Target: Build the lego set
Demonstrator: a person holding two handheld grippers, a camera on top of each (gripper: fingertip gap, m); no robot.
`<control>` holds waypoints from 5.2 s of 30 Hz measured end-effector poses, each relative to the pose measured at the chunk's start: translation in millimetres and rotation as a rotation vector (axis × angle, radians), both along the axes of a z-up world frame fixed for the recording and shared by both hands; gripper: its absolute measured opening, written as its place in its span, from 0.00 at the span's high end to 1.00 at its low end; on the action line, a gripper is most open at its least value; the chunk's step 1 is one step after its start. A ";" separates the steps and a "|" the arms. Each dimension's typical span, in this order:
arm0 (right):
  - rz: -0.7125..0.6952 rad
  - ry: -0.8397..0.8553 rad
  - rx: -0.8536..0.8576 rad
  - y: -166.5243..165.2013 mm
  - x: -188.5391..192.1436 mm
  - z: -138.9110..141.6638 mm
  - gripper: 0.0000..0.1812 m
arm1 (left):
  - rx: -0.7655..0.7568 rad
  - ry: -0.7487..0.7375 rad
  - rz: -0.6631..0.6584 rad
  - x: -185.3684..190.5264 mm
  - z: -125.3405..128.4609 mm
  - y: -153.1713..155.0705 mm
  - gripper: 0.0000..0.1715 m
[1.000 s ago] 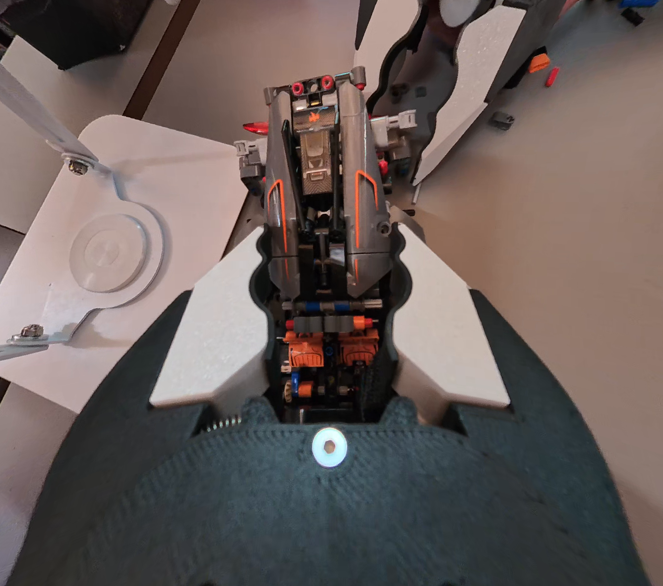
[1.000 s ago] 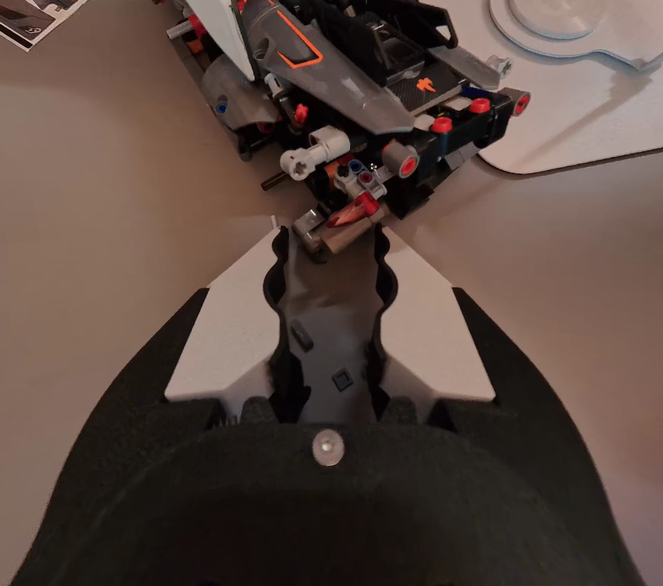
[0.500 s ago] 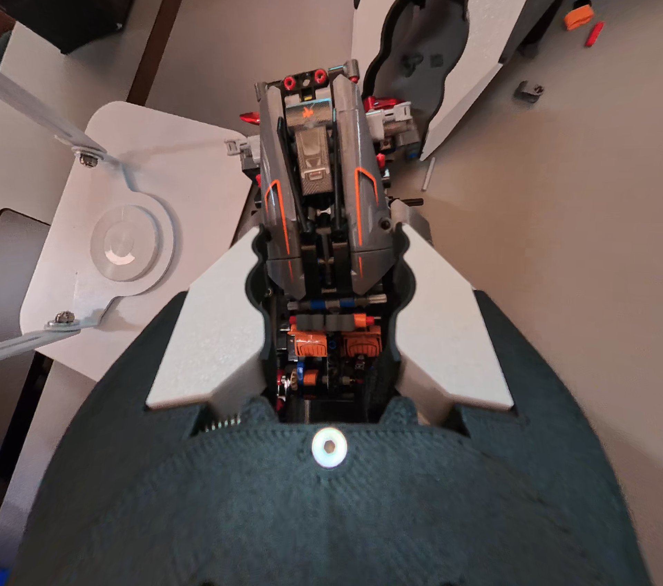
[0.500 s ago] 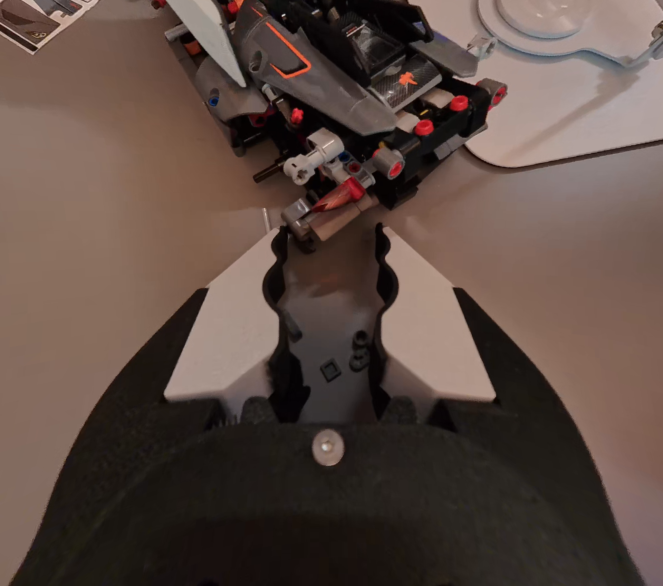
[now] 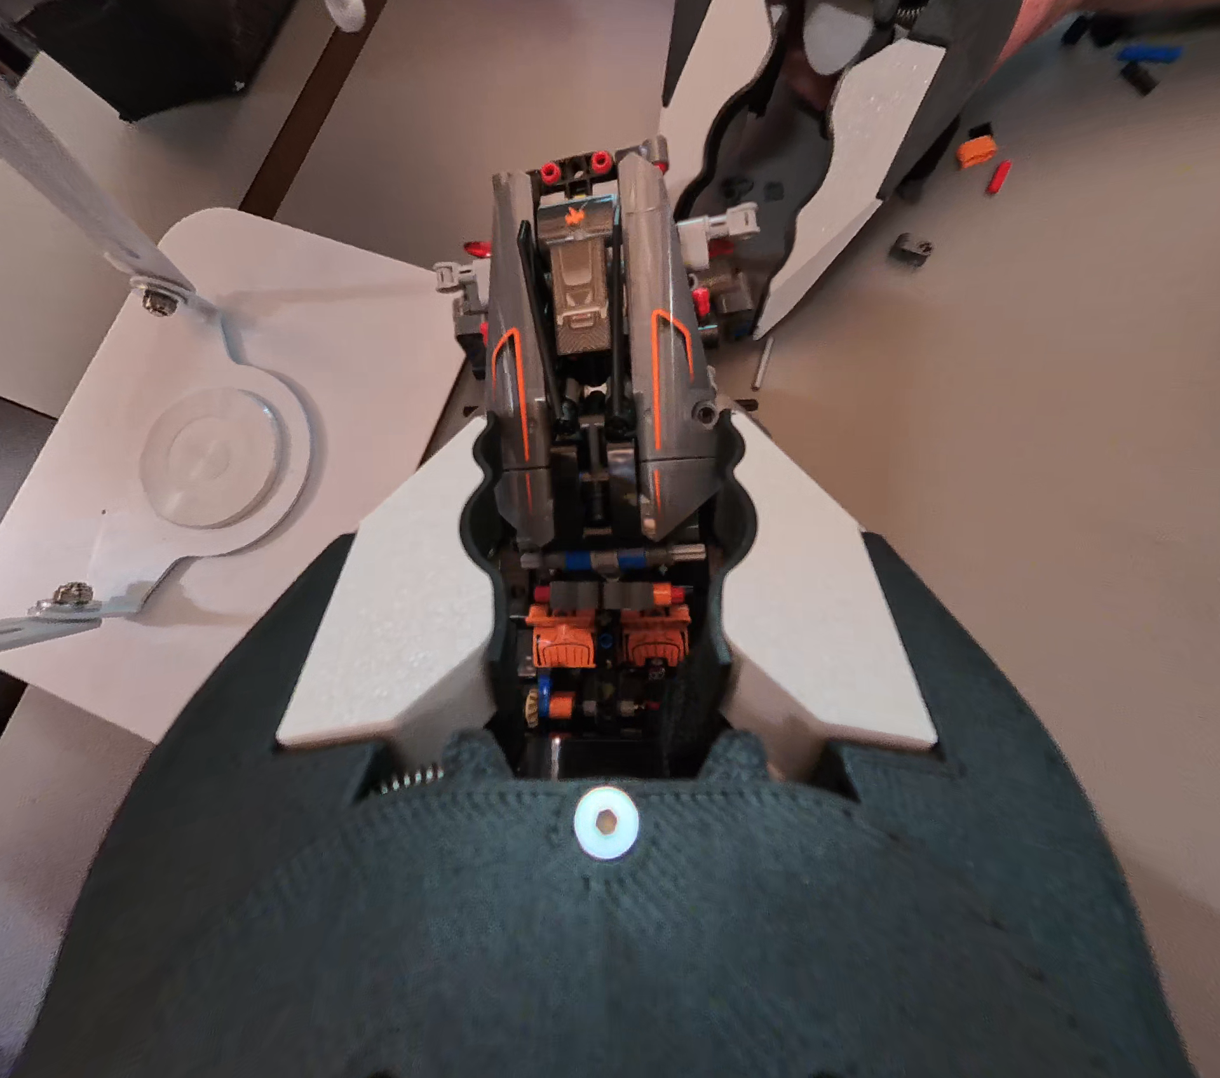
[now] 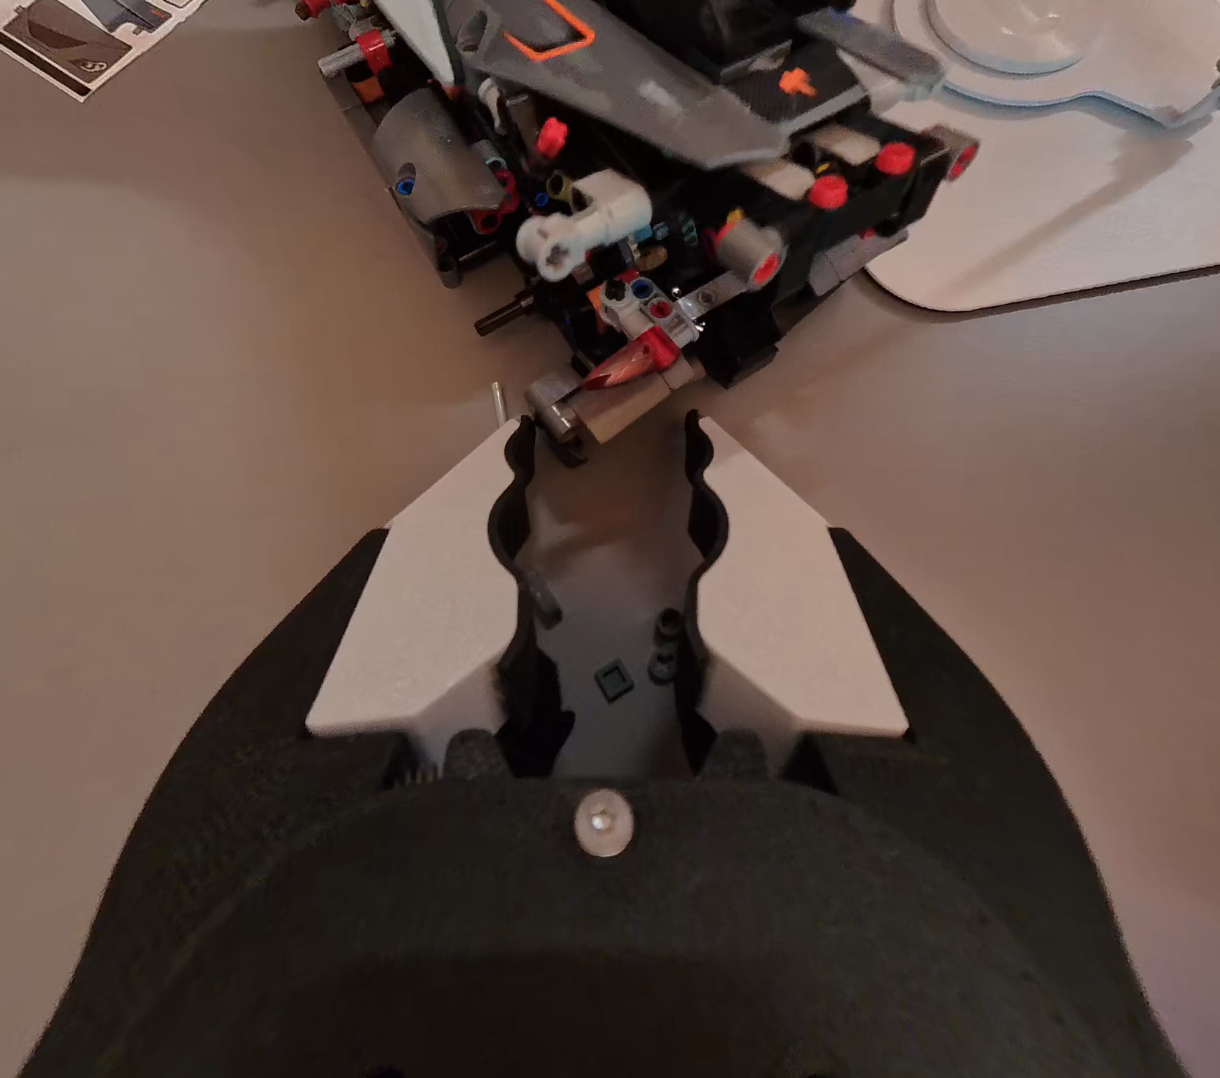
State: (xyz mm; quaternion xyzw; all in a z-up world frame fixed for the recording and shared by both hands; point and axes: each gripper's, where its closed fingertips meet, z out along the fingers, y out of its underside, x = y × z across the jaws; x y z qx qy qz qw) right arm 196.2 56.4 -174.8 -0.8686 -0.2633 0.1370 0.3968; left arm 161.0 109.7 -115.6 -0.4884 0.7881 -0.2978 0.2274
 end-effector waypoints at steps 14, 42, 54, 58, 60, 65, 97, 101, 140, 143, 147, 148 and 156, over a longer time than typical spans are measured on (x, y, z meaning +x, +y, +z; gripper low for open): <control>0.012 0.029 -0.008 -1.0 -1.3 1.5 0.76 | -0.079 -0.001 -0.006 -3.1 13.6 0.1 0.73; 0.025 0.021 -0.017 -2.3 -2.9 -0.7 0.76 | 0.078 0.129 0.038 3.2 -4.0 6.4 0.55; 0.029 0.031 -0.023 -2.8 -3.5 -0.4 0.77 | 0.015 0.111 0.012 2.2 3.0 -5.0 0.55; 0.030 0.032 -0.026 -3.1 -3.7 -0.7 0.77 | 0.072 0.151 0.017 2.7 -5.9 -2.6 0.55; 0.032 0.030 -0.025 -3.2 -3.9 -0.8 0.77 | 0.060 0.148 0.016 4.3 -6.8 -5.0 0.55; 0.032 0.030 -0.027 -3.3 -4.0 -1.0 0.77 | 0.086 0.158 0.030 4.4 -10.7 -1.2 0.55; 0.046 0.022 -0.042 -4.6 -5.6 -3.8 0.76 | 0.138 0.252 0.009 2.1 -20.4 2.0 0.55; 0.048 0.023 -0.043 -4.9 -5.8 -3.8 0.77 | 0.138 0.268 -0.008 -1.3 -19.9 -1.0 0.51; 0.054 0.032 -0.052 -5.6 -6.4 -3.5 0.76 | 0.027 0.390 -0.018 -13.3 0.8 0.1 0.71; 0.056 0.034 -0.053 -5.8 -6.6 -3.5 0.76 | 0.015 0.325 -0.009 -12.6 12.8 1.0 0.67; 0.058 0.039 -0.055 -6.0 -6.9 -3.3 0.75 | 0.025 0.311 0.019 -19.1 12.0 11.1 0.61; 0.058 0.039 -0.055 -5.9 -6.9 -3.3 0.75 | 0.036 0.312 0.017 -20.3 9.0 12.1 0.60; 0.058 0.036 -0.054 -5.9 -6.7 -3.6 0.75 | 0.115 0.388 0.009 -21.3 -21.8 12.2 0.55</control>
